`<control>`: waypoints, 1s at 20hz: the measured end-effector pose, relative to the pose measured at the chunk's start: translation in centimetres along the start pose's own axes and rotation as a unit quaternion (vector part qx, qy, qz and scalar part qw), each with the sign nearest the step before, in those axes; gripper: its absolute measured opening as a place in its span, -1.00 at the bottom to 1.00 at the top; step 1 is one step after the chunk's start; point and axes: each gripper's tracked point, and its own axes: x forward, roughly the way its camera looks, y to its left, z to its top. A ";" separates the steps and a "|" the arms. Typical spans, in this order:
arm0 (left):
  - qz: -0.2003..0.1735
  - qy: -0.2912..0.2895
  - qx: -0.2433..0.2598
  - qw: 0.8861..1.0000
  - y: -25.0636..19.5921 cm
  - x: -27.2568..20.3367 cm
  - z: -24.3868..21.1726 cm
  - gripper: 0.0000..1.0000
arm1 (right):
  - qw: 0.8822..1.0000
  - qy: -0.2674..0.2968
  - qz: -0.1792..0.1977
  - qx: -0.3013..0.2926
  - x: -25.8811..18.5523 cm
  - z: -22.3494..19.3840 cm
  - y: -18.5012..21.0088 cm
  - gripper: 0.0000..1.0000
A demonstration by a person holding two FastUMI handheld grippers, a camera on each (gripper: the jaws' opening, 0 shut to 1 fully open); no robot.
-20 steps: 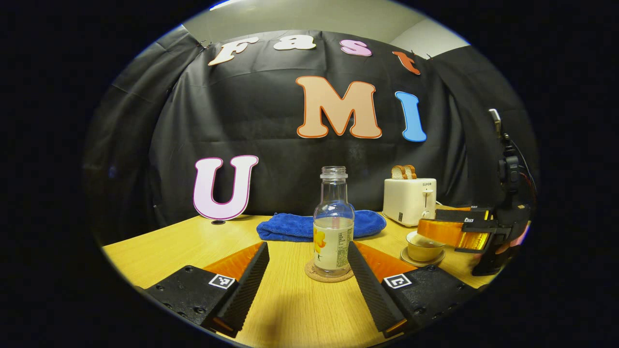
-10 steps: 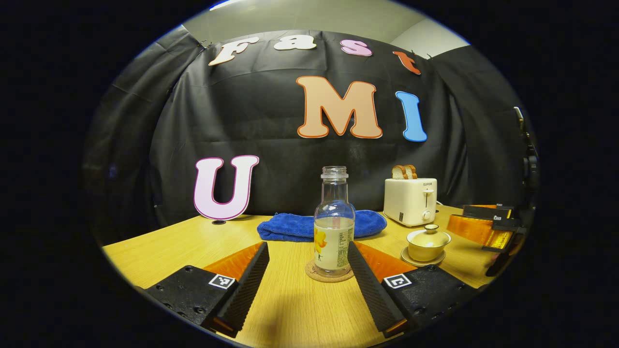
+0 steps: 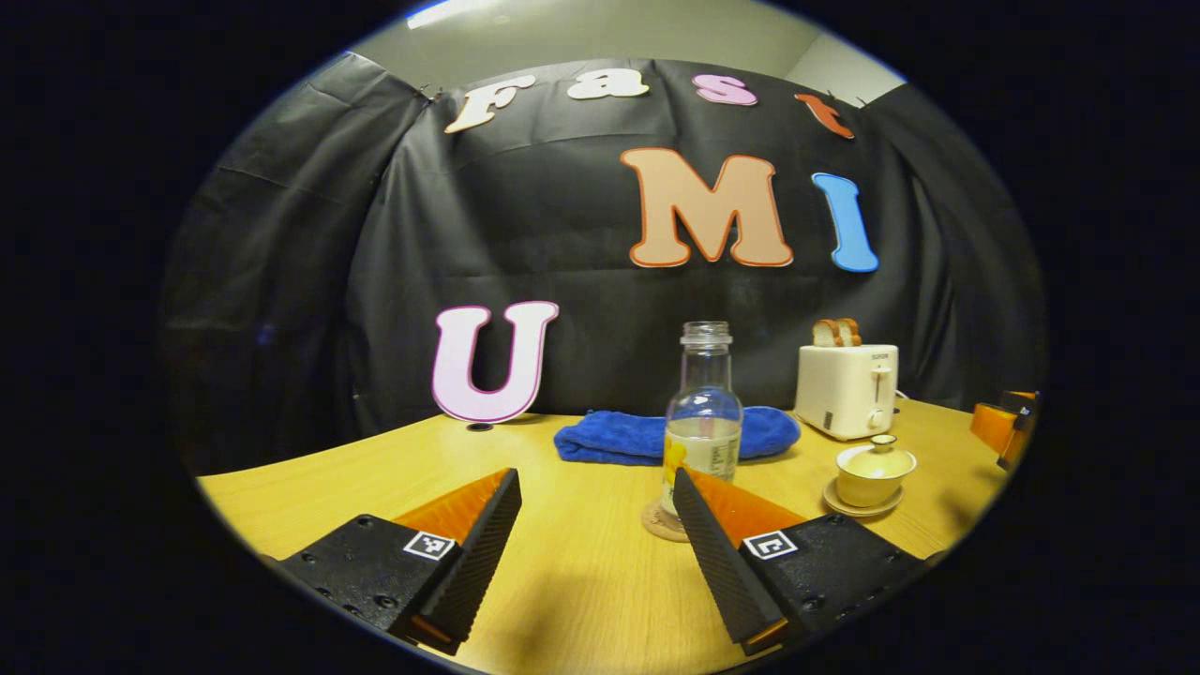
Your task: Open the teacup lid with one hand, grasp the water bottle and pour water into the teacup with the other hand; after pouring, place the water bottle on the coaster and then close the teacup lid.
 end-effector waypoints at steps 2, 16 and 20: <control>0.012 0.001 0.000 1.000 0.2 -0.3 0.0 0.90 | 1.000 -0.001 -0.012 0.000 -0.1 0.0 -0.4 0.92; 0.016 0.000 0.001 1.000 0.3 -0.5 0.1 0.89 | 1.000 -0.002 -0.026 -0.001 -0.3 0.0 -0.9 0.92; 0.016 0.000 0.001 1.000 0.3 -0.6 0.1 0.89 | 1.000 -0.002 -0.026 -0.001 -0.3 0.0 -0.9 0.92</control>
